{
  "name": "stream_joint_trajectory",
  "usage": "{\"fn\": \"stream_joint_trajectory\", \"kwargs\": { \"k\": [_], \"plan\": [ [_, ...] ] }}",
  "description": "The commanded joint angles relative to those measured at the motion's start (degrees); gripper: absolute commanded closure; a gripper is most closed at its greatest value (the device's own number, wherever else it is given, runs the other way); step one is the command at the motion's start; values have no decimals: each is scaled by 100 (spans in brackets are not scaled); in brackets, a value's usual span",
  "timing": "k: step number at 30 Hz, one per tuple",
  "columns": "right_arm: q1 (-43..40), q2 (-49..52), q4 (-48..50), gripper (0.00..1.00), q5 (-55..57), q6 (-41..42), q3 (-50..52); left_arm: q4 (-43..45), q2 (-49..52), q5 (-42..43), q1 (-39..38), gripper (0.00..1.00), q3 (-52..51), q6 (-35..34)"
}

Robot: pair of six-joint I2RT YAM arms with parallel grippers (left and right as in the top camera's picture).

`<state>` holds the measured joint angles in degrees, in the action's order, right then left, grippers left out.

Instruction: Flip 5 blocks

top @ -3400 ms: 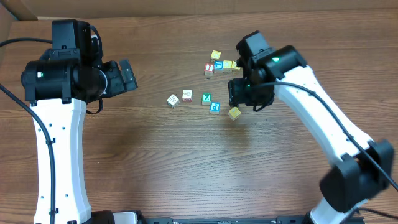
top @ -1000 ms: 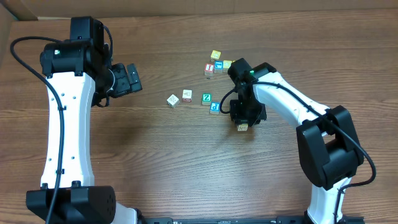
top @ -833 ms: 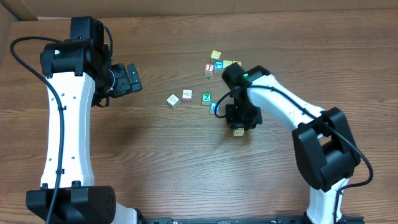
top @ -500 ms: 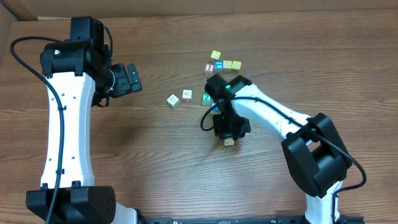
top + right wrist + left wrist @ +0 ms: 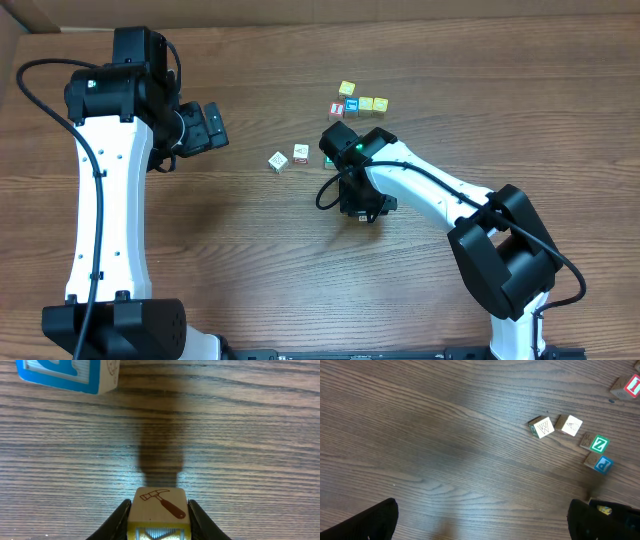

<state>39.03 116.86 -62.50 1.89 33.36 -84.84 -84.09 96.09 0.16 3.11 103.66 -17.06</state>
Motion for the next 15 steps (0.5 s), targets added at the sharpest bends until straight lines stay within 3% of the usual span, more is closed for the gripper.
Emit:
{"fn": "stream_joint_trajectory", "kwargs": {
  "k": [1,10,15],
  "plan": [
    [-22,-111,44,82,138,74,92,-7,24,-13,20,0,50,-76],
    [-52,-111,339,81,271,70,387,-2,24,101,20,0,50,-79],
    [-52,-111,372,75,245,-42,389,-2,24,96,20,0,50,-79]
  ]
}}
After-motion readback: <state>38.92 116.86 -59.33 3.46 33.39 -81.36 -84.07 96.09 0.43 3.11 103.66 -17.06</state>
